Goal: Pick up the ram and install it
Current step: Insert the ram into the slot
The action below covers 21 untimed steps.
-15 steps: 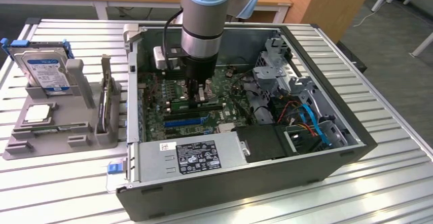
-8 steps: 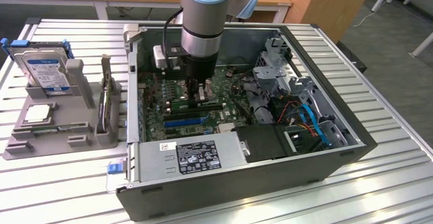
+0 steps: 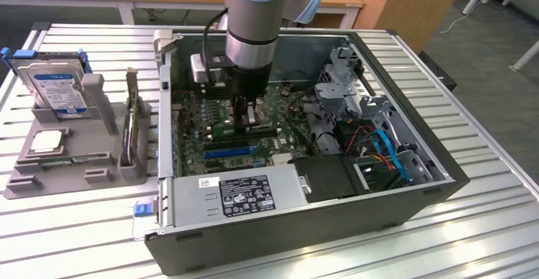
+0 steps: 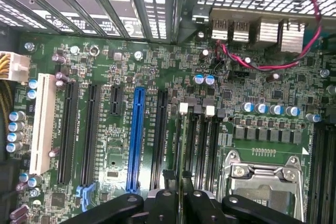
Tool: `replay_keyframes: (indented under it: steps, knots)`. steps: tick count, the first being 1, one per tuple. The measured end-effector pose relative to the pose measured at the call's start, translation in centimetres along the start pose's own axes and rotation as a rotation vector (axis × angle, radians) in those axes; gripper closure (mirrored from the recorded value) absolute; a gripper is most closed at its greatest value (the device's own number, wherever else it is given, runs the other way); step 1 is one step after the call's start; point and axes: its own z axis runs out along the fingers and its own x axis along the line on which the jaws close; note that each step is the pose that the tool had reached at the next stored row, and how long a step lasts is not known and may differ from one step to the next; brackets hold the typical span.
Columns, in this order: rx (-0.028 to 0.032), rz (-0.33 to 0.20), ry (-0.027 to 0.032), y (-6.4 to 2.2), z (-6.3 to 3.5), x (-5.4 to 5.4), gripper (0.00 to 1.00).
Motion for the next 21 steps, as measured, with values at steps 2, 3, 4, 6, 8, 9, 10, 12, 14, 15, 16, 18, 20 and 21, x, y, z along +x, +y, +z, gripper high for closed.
replay_keyframes:
  steps: [2,3,4,6,8,9,10,12,14,15,16,18,20,21]
  knots:
    - [-0.0084,0.0,-0.001,-0.04,-0.07,0.0,0.86]
    - [-0.0234,0.0,-0.002,-0.08,-0.07,0.0,0.86]
    - [-0.0368,-0.001,-0.0027,-0.13,-0.07,0.0,0.86]
    - [-0.0612,-0.001,-0.0042,-0.19,-0.08,0.0,0.86]
    - [-0.0621,0.0,-0.0041,-0.17,-0.09,0.0,0.86]
    - [-0.0621,0.0,-0.0041,-0.17,-0.09,0.0,0.86]
    - [-0.0623,0.0,-0.0042,-0.19,-0.1,0.0,0.86]
    - [-0.065,0.0,-0.0047,-0.34,-0.35,0.0,0.86]
    - [-0.0666,0.0,-0.0044,-0.49,-0.86,0.0,0.86]
    - [-0.067,0.0,-0.0045,-0.57,-1.08,0.0,0.86]
    - [-0.0671,0.0,-0.0046,-0.63,-1.24,0.0,0.86]
    - [-0.0674,0.0,-0.0046,-0.7,-1.44,0.1,0.86]
    - [-0.0673,0.0,-0.0048,-0.71,-1.43,0.0,0.86]
    - [-0.0677,0.0,-0.0048,-0.71,-1.44,0.0,0.86]
